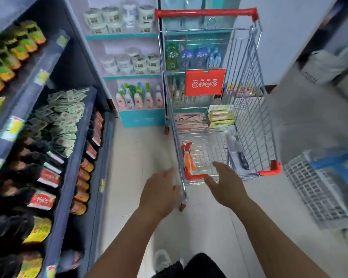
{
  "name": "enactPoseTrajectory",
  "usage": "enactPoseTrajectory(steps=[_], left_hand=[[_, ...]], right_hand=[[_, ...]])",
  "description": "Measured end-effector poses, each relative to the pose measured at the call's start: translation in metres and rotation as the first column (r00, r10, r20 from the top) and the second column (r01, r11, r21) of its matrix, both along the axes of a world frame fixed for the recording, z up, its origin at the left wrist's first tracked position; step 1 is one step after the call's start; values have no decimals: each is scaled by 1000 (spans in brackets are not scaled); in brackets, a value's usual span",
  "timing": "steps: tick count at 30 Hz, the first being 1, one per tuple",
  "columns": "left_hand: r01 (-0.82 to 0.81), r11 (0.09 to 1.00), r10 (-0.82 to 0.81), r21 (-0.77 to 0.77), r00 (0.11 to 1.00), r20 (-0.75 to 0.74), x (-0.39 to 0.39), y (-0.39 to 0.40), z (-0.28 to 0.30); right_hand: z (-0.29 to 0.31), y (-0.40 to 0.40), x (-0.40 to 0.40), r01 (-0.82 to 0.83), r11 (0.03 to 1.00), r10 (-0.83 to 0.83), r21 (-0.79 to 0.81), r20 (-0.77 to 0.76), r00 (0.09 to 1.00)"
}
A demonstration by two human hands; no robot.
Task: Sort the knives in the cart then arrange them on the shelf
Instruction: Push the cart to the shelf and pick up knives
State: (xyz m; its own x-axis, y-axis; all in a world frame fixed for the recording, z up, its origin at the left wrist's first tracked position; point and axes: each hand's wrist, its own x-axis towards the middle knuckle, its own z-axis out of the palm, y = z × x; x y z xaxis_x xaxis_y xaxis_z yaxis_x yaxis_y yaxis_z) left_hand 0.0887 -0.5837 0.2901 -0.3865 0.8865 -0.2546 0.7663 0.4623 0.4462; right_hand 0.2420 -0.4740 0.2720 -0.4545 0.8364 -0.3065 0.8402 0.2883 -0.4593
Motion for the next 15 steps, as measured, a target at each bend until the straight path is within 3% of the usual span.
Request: enactPoseTrajectory(steps=[9, 15], left_hand=[[159, 987, -159, -3, 987, 5, 9, 131, -19], [111, 991, -104, -72, 990, 94, 32, 221, -56]], right_hand=[[-13, 107, 11, 134, 991, -134, 22, -13, 991], [-56, 195, 28, 125, 990, -125, -70, 5, 992]])
